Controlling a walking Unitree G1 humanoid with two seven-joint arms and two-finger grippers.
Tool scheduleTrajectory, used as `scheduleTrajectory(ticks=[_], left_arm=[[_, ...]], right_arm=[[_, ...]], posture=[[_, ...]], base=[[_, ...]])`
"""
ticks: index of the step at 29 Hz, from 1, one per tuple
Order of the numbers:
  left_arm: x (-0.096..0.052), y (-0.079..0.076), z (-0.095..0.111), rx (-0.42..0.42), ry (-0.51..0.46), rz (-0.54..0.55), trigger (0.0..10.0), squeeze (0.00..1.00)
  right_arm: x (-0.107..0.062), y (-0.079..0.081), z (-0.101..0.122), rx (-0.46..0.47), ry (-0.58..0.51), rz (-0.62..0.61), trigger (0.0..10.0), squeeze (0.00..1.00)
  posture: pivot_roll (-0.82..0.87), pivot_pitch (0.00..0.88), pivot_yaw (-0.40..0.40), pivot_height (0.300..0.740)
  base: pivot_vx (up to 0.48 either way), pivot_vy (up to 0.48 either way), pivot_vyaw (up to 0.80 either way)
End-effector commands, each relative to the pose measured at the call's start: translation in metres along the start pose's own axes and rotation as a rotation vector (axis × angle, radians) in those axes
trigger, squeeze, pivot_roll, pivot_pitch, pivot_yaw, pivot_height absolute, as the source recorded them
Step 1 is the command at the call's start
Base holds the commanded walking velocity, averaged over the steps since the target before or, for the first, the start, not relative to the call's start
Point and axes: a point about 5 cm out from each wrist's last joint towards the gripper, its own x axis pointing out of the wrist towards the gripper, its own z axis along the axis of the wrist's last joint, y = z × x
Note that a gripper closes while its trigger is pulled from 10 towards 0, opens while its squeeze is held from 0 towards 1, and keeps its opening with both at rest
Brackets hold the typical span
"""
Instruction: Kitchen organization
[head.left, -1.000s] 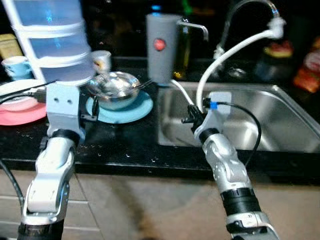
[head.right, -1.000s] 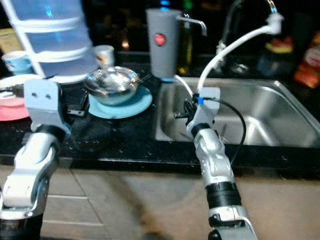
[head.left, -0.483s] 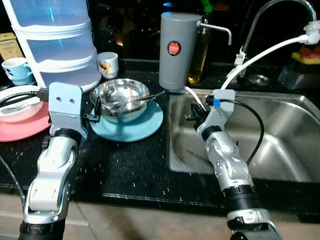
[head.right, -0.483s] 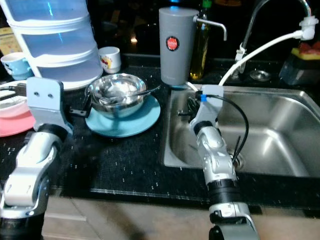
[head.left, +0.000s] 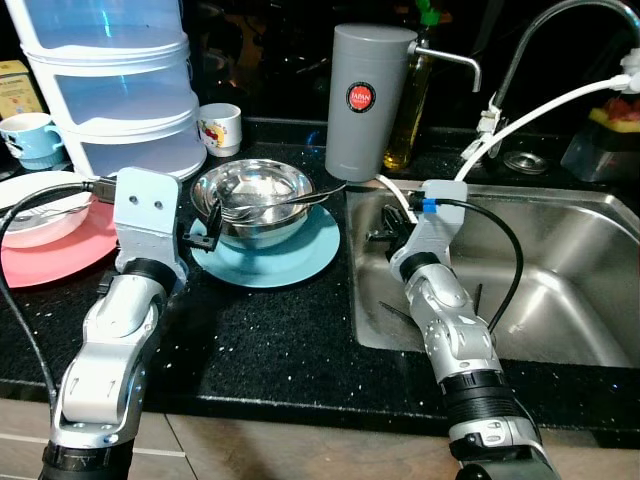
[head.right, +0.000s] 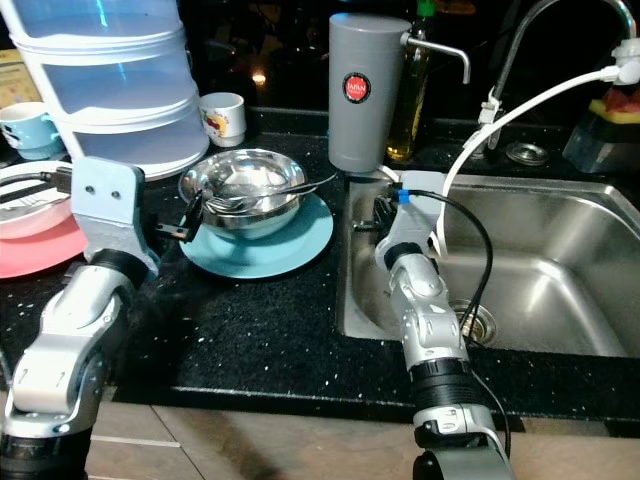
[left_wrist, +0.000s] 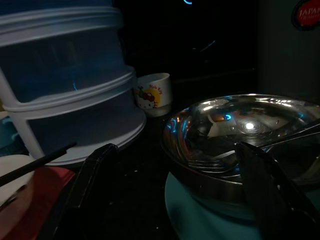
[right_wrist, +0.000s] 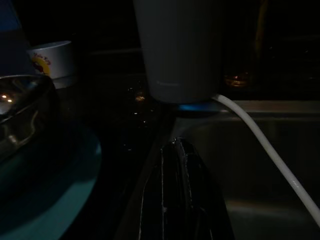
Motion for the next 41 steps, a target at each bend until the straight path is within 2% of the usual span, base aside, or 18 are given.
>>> scheduleTrajectory(ticks=[1,5,13,21,24,25,26,41], left_arm=[[-0.0017,0.0003,0.0013,0.013,0.002,0.004,10.0,0.0],[-0.0014,0.0046,0.0016,0.022,0.005,0.008,10.0,0.0],[-0.0009,0.0058,-0.0001,-0.011,0.023,0.018,10.0,0.0],[-0.0009,0.0052,-0.0012,-0.007,0.036,0.013,10.0,0.0],[-0.0015,0.0057,-0.0032,0.005,0.05,0.013,10.0,0.0],[-0.0019,0.0066,-0.0037,-0.035,0.051,0.023,10.0,0.0],[-0.0021,0.0074,-0.0031,-0.039,0.05,0.028,10.0,0.0],[-0.003,0.0064,-0.0013,-0.039,0.049,0.024,10.0,0.0]], right_arm=[[0.0001,-0.0014,-0.0019,-0.001,0.004,-0.012,10.0,0.0],[0.0018,-0.0013,-0.0007,-0.003,0.0,-0.007,10.0,0.0],[0.0033,-0.0007,0.0003,-0.004,-0.002,-0.003,10.0,0.0],[0.0029,-0.001,0.0001,-0.004,-0.001,-0.004,10.0,0.0],[0.0031,-0.001,0.0002,-0.004,-0.002,-0.004,10.0,0.0],[0.0031,-0.0009,0.0002,-0.004,-0.003,-0.004,10.0,0.0],[0.0032,-0.0011,0.0003,-0.004,-0.003,-0.004,10.0,0.0],[0.0029,0.0004,-0.0005,0.0,0.0,0.001,10.0,0.0]], posture=[[0.04,0.041,-0.006,0.74],[0.05,0.04,-0.01,0.74],[0.04,0.04,-0.01,0.74],[0.04,0.04,-0.011,0.74],[0.04,0.04,-0.011,0.74],[0.04,0.04,-0.011,0.74],[0.04,0.041,-0.012,0.74],[0.04,0.042,-0.015,0.74]], base=[[0.0,0.0,0.0],[0.0,0.0,0.0],[0.0,0.0,0.0],[0.0,0.0,0.0],[0.0,-0.48,0.0],[0.0,0.0,0.0],[0.0,0.0,0.0],[0.0,0.0,0.0]])
